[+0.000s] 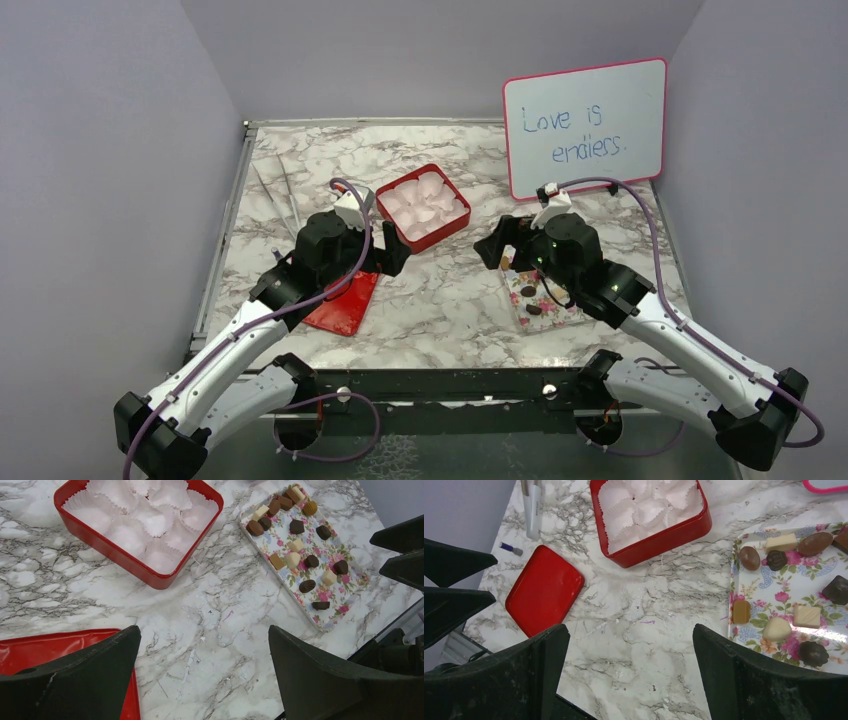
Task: Pack the chocolate
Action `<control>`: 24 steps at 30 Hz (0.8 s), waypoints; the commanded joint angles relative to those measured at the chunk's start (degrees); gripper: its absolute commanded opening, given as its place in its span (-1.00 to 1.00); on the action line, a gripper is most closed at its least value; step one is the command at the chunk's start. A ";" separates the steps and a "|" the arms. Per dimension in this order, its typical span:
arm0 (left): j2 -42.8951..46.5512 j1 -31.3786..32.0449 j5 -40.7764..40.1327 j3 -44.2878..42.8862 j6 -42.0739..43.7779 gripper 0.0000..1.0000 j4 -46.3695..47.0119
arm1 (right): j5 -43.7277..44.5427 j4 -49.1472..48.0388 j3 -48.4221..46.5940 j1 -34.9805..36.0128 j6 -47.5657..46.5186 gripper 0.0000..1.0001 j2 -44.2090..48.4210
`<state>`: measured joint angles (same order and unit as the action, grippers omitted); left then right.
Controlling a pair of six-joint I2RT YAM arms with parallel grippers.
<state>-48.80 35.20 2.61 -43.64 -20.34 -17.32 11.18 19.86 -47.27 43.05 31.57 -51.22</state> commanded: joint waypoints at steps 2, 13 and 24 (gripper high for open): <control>1.27 -0.31 0.49 0.24 0.56 0.98 0.35 | -1.66 -0.58 1.02 -0.24 0.21 1.00 1.55; 0.62 -0.31 -6.76 -1.25 -0.79 0.98 0.12 | -2.21 -0.37 0.71 -0.24 0.01 1.00 2.09; -12.80 -6.45 -21.88 -17.27 7.89 0.97 -5.95 | -4.69 -1.85 2.44 -0.24 -0.09 1.00 3.99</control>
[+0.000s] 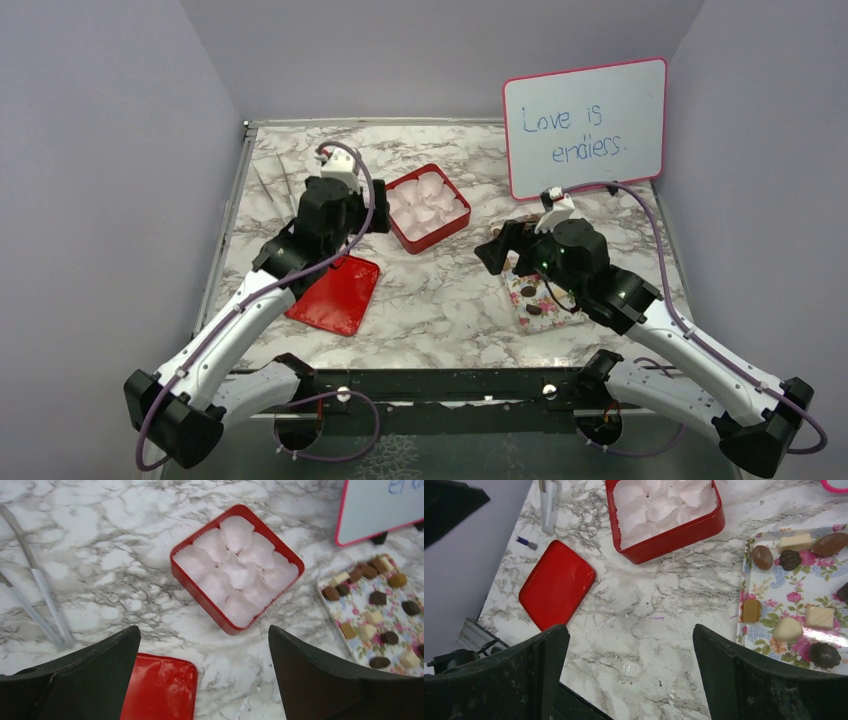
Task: Pack the chocolate
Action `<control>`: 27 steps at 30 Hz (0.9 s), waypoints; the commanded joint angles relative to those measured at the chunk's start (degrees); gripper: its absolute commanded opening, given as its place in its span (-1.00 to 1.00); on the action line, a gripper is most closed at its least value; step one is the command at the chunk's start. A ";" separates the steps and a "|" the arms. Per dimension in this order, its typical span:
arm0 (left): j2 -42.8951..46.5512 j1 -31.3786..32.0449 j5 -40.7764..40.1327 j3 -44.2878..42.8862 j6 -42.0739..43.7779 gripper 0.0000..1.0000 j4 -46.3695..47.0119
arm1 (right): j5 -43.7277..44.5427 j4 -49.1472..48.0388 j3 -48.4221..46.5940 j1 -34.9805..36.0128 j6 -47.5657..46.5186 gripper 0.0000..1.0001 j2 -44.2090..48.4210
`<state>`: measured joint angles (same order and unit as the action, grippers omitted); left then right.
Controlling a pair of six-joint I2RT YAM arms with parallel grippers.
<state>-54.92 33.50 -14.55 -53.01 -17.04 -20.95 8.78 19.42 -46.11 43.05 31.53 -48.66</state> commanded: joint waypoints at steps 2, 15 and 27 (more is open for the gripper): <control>-10.33 -7.97 -2.85 -11.09 5.60 0.95 -3.02 | -2.60 -1.13 1.53 -0.24 0.00 1.00 1.78; -29.95 -31.28 0.46 -20.70 5.90 0.66 -3.93 | -5.47 -1.31 2.42 -0.24 -0.25 1.00 3.51; -48.45 -40.76 2.17 -25.60 0.26 0.57 -2.63 | -5.37 -0.76 3.92 -0.24 -0.76 1.00 7.72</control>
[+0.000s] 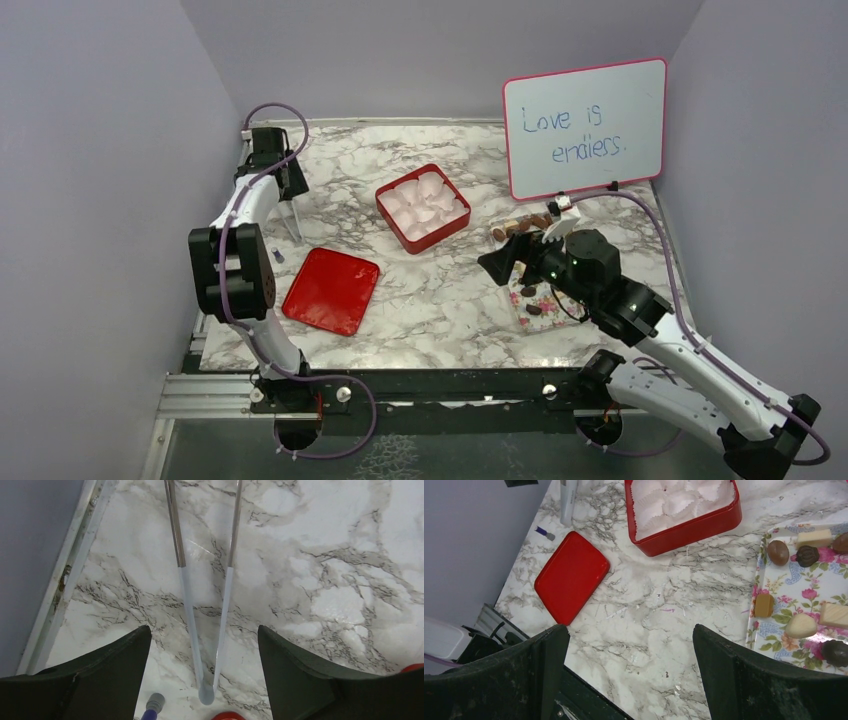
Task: Pack the chocolate
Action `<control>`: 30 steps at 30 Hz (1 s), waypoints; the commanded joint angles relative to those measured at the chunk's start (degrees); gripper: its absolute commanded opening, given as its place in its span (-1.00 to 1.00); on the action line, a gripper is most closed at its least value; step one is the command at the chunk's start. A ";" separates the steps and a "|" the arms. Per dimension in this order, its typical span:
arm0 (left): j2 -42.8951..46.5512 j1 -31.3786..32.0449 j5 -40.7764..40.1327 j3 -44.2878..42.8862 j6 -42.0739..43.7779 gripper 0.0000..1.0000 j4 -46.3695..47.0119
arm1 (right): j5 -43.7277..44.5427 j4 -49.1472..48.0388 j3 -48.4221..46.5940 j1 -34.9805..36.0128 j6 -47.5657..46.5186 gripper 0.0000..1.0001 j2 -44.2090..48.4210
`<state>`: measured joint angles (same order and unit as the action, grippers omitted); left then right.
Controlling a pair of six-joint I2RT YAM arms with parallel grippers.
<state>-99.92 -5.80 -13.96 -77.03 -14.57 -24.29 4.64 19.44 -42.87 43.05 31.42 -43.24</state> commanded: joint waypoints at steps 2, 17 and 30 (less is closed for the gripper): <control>-5.57 -2.18 2.58 -2.09 -2.22 0.55 1.02 | -0.90 -0.97 1.08 -0.24 -0.70 1.00 3.07; -11.63 -3.89 5.03 -4.28 -2.68 0.39 4.25 | -0.71 -0.84 1.02 -0.24 -1.14 1.00 2.67; -14.89 -4.04 4.64 -6.64 -1.86 0.34 4.17 | 0.01 0.60 0.32 -0.24 -1.10 1.00 2.73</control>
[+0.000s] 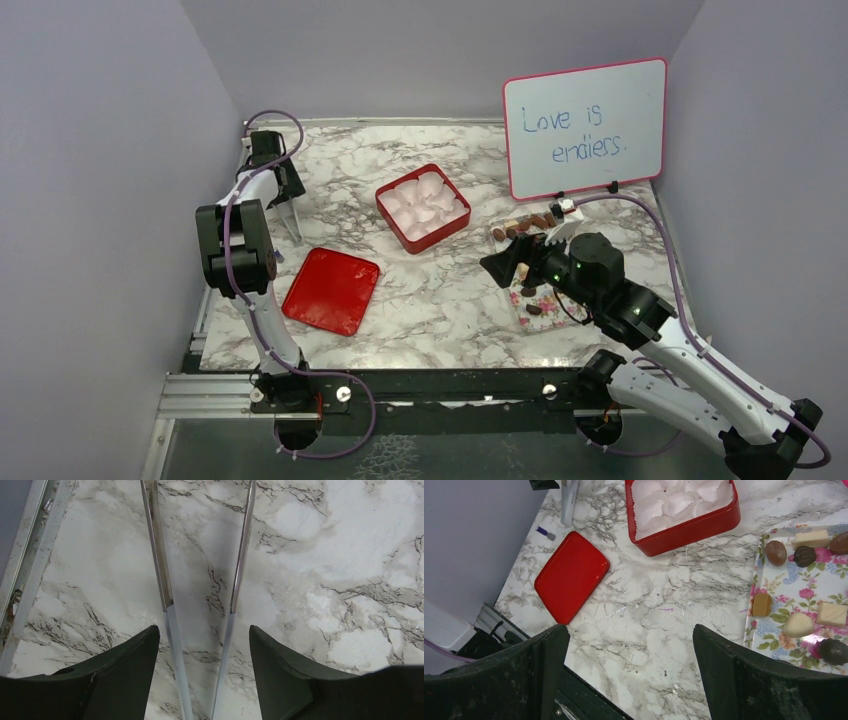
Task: Pack the chocolate
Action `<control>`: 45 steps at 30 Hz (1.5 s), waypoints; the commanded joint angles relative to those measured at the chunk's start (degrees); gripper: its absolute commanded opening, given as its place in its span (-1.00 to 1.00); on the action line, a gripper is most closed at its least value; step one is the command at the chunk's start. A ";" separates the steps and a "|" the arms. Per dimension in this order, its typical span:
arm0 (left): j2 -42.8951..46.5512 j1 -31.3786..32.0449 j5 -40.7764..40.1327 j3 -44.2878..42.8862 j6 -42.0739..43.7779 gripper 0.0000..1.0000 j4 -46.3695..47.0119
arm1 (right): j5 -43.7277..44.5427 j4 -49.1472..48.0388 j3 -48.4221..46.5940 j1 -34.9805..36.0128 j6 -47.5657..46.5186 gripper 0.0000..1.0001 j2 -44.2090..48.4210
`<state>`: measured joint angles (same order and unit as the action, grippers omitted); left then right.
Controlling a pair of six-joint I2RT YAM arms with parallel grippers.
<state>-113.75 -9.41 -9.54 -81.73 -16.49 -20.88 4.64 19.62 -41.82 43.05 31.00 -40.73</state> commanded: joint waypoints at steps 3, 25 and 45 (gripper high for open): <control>-1.48 -0.43 0.05 -1.64 -0.15 0.33 0.93 | -0.06 0.42 -0.63 -0.24 -0.56 1.00 0.31; -5.41 -0.85 1.89 -2.07 0.66 0.11 1.38 | -0.40 1.23 -1.49 -0.24 -0.59 1.00 0.65; 0.93 -0.81 7.75 -8.58 1.05 0.02 -7.84 | -1.16 0.61 -0.66 -0.23 -0.08 1.00 1.39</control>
<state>-117.40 -9.80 -5.58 -87.59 -16.21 -26.33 4.62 20.25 -42.04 43.05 31.03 -39.83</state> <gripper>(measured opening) 0.527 0.997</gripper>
